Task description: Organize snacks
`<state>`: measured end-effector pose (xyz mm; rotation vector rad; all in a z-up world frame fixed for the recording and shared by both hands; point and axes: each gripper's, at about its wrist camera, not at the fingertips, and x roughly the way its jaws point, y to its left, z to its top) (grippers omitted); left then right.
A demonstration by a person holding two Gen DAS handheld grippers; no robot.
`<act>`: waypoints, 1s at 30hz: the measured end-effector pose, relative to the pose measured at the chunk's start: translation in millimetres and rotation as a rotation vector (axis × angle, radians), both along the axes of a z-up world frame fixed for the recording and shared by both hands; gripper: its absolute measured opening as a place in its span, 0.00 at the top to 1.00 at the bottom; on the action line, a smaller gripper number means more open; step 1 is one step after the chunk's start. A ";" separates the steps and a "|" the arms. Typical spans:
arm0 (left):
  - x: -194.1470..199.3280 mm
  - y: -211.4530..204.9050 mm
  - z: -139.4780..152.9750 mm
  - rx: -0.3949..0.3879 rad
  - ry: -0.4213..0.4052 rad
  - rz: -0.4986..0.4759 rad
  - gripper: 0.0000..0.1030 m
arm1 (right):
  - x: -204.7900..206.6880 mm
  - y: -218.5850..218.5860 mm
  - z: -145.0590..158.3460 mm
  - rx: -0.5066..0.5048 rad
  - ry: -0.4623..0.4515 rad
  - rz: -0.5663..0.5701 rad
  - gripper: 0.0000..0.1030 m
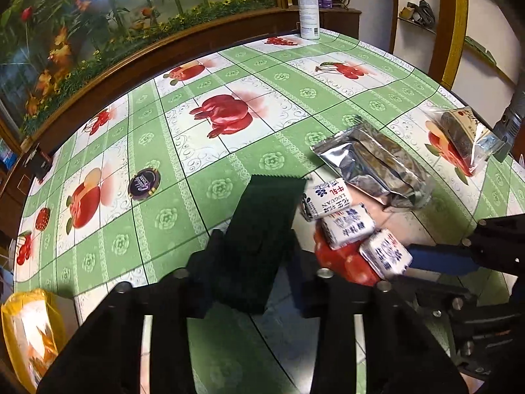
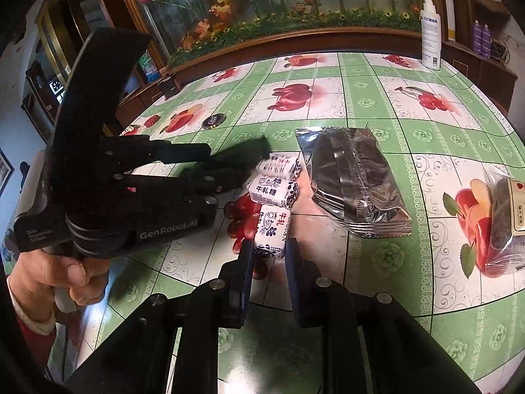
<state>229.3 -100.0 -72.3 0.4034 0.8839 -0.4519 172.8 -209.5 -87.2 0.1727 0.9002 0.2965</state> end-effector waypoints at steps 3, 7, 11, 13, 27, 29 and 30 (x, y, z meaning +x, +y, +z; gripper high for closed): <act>-11.8 10.1 6.3 -0.069 0.033 0.024 0.91 | -0.4 0.0 0.5 0.000 -0.001 -0.003 0.81; -31.5 28.8 14.9 -0.130 0.036 0.082 0.93 | -2.4 1.3 1.2 0.005 -0.004 0.001 0.81; -52.4 52.8 25.0 -0.233 0.044 0.136 0.93 | -9.0 6.3 5.1 0.008 -0.019 0.013 0.81; -61.3 64.5 29.2 -0.283 0.053 0.164 0.94 | -15.6 9.7 8.1 0.014 -0.034 0.021 0.81; -135.7 131.5 46.6 -0.305 -0.045 0.409 0.93 | -57.6 41.1 21.4 0.074 -0.072 0.074 0.81; -143.6 140.4 47.6 -0.298 -0.063 0.444 0.93 | -64.2 49.6 25.7 0.082 -0.082 0.087 0.81; -147.8 145.3 48.2 -0.295 -0.071 0.460 0.93 | -67.7 54.5 27.9 0.086 -0.087 0.096 0.81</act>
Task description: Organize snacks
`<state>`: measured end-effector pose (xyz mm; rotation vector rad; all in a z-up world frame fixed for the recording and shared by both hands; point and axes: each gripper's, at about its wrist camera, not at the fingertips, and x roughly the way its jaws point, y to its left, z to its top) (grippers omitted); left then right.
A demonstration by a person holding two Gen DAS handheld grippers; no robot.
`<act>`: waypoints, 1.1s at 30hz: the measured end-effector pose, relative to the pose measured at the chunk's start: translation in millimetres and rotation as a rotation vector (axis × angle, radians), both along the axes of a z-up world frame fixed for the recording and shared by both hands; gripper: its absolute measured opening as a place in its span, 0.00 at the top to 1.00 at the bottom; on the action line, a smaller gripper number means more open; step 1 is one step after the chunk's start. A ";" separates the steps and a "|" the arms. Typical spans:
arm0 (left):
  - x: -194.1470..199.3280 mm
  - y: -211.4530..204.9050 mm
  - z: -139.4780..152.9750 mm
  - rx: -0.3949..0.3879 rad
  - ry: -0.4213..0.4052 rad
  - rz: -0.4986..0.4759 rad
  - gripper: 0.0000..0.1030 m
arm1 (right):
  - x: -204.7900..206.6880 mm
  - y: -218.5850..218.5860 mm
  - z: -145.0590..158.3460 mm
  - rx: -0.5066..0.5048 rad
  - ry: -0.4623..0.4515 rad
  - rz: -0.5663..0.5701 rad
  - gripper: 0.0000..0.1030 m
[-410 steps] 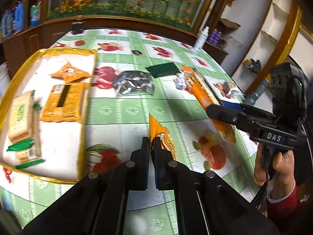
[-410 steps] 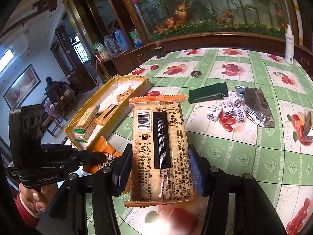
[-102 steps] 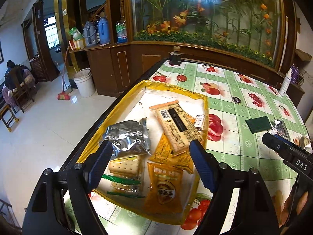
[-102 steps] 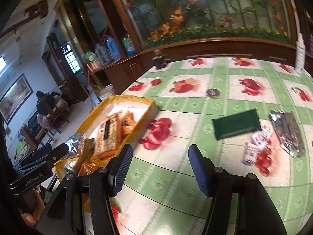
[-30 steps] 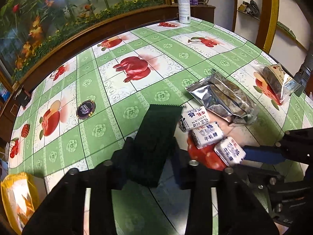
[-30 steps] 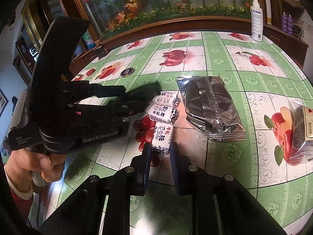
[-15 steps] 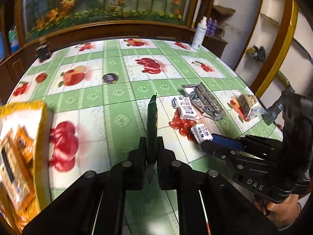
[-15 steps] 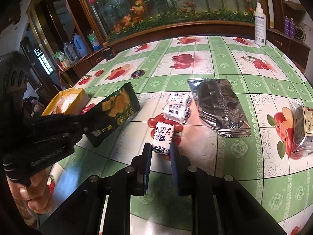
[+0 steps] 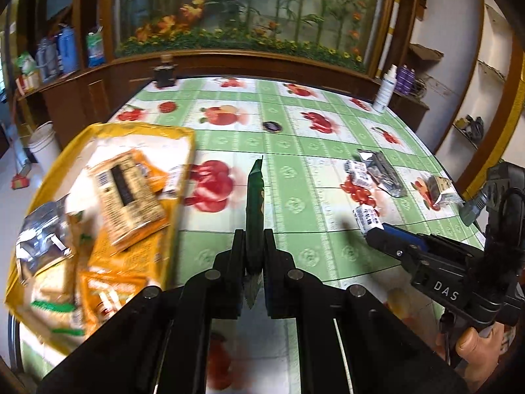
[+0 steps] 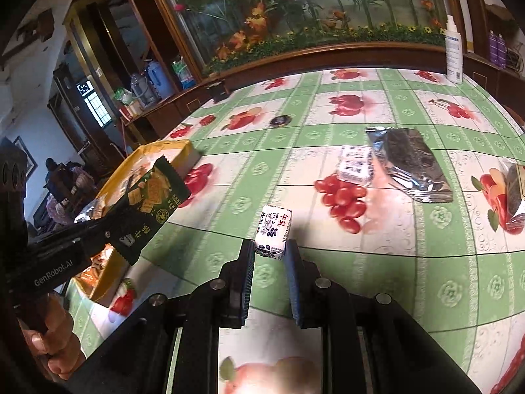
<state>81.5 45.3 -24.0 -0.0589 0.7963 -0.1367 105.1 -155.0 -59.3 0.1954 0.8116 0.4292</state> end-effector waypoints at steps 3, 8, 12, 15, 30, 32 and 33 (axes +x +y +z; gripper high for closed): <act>-9.6 12.5 2.5 0.015 -0.016 0.045 0.93 | -7.1 16.1 5.2 0.000 -0.012 0.029 0.81; -21.2 28.9 5.2 0.048 -0.040 0.108 0.93 | -14.0 40.6 9.5 -0.004 -0.018 0.076 0.81; -27.9 40.8 7.5 0.047 -0.056 0.138 0.93 | -17.3 54.2 11.7 -0.011 -0.020 0.106 0.81; -30.1 46.6 8.8 0.049 -0.062 0.151 0.93 | -19.9 62.9 13.9 -0.016 -0.023 0.122 0.81; -35.0 82.2 15.6 0.024 -0.083 0.223 0.93 | -22.7 113.5 26.2 -0.024 -0.043 0.209 0.81; -35.1 87.7 15.6 0.027 -0.082 0.235 0.93 | -19.8 121.6 28.1 -0.025 -0.047 0.223 0.81; -35.1 91.1 15.4 0.024 -0.081 0.242 0.93 | -17.8 126.4 29.3 -0.026 -0.050 0.231 0.81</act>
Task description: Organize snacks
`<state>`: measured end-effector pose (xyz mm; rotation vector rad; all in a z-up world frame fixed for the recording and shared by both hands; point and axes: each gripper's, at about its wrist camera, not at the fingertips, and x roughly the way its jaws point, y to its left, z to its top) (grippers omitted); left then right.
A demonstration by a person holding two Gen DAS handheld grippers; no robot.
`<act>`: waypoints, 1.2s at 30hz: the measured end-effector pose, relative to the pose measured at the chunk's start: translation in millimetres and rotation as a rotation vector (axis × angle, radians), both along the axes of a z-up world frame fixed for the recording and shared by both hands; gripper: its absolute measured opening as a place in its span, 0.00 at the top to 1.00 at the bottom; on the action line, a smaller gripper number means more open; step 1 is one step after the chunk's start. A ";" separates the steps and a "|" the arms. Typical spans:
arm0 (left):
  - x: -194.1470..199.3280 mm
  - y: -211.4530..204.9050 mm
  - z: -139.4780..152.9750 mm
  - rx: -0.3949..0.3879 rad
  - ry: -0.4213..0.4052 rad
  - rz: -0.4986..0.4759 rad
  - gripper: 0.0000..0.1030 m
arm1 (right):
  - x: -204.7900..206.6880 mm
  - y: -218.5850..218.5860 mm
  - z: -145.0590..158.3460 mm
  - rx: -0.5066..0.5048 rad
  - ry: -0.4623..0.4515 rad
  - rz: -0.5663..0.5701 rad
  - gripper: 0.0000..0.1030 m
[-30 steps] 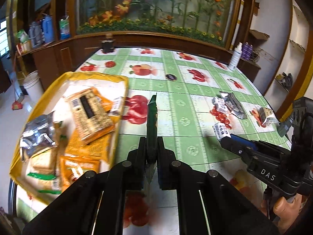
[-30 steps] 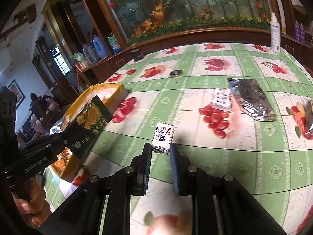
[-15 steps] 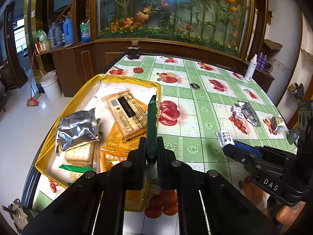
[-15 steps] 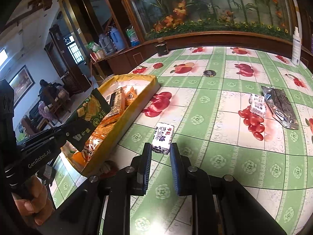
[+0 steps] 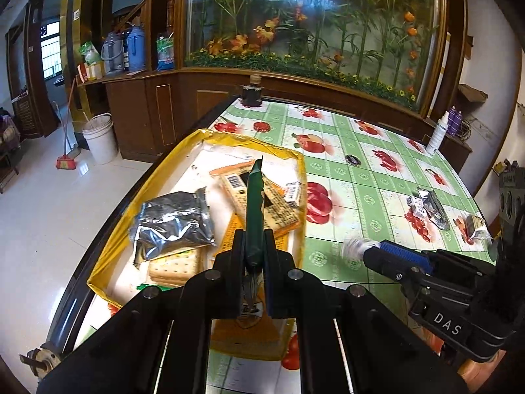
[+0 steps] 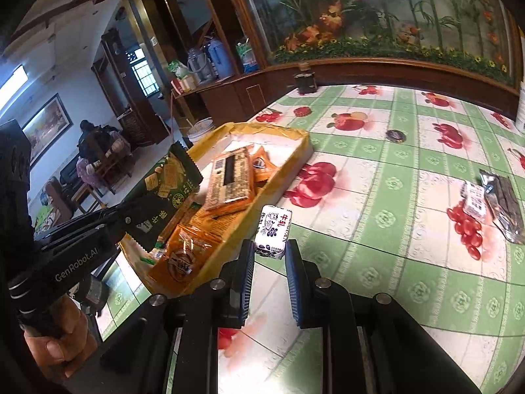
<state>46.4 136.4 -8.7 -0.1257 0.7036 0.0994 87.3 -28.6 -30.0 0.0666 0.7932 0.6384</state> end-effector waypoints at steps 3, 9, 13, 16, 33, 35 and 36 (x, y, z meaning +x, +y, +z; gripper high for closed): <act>1.4 9.6 -1.1 -0.006 0.002 0.023 0.93 | 6.0 13.0 3.6 0.002 -0.008 0.018 0.81; 7.0 25.9 -6.8 -0.014 0.017 0.059 0.93 | 20.5 36.4 3.7 -0.012 -0.011 0.053 0.83; 12.1 31.5 -10.3 -0.023 0.024 0.066 0.93 | 28.6 42.6 -12.9 -0.052 0.038 0.055 0.79; 16.1 31.4 -12.9 -0.027 0.028 0.063 0.93 | 29.7 41.9 -28.5 -0.078 0.073 0.049 0.79; 27.0 34.8 -24.2 -0.053 0.054 0.045 0.93 | 22.4 49.9 -32.4 -0.146 0.027 0.058 1.00; 27.9 36.0 -24.6 -0.055 0.055 0.046 0.93 | 25.7 46.2 -21.6 -0.117 0.007 0.043 1.00; 28.5 37.0 -25.0 -0.056 0.056 0.048 0.93 | 28.0 45.7 -15.2 -0.105 -0.005 0.041 1.00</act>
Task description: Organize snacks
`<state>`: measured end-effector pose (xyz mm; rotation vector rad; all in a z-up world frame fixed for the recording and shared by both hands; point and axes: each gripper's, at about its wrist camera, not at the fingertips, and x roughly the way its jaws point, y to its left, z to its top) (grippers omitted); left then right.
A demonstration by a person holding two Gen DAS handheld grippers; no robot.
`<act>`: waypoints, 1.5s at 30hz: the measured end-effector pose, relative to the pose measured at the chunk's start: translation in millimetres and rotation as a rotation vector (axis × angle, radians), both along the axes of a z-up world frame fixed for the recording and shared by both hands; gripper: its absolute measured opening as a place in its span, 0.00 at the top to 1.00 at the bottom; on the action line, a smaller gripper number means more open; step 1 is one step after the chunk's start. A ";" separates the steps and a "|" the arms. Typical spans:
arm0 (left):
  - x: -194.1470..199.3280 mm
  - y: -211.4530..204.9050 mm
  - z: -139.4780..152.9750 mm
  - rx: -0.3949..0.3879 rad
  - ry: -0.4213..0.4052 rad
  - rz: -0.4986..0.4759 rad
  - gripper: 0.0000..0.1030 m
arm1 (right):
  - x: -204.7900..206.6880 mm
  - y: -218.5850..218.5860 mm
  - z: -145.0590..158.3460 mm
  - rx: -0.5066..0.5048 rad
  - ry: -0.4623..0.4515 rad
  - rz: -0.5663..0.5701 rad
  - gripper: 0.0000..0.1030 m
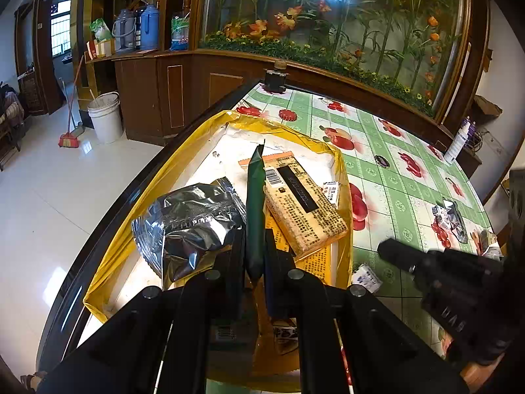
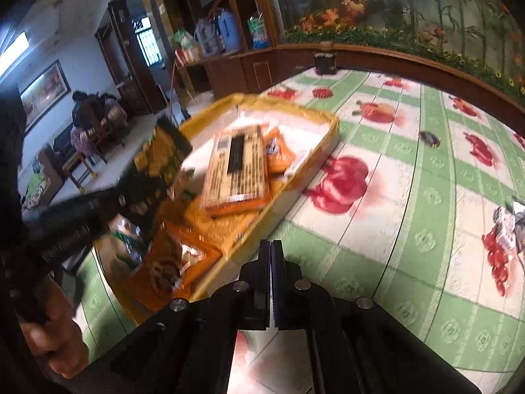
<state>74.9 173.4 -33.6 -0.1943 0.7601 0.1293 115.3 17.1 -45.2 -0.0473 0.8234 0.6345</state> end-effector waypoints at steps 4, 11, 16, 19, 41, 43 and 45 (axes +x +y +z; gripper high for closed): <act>1.6 4.5 -1.7 -0.011 0.007 0.003 0.93 | 13.5 5.6 11.9 0.000 -0.006 0.007 1.00; 3.0 4.3 -3.5 -0.020 0.007 -0.004 0.93 | 7.1 -2.6 -18.2 -0.097 0.034 0.009 0.74; 5.2 4.4 -5.9 -0.025 0.019 -0.007 0.93 | 12.3 -7.6 -41.7 -0.115 0.089 0.008 0.75; 4.9 6.2 -6.4 -0.028 0.022 -0.006 0.93 | 10.4 -9.7 -41.1 -0.109 0.072 0.001 0.81; -3.1 17.9 -1.8 -0.007 0.032 0.033 0.84 | 32.3 76.2 5.2 0.019 0.024 0.119 0.75; -7.5 16.8 4.0 0.011 0.014 0.052 0.68 | 28.0 64.9 9.0 0.049 0.016 0.101 0.59; -11.8 14.0 10.9 0.026 -0.015 0.063 0.42 | 23.4 49.1 13.4 0.062 -0.006 0.069 0.43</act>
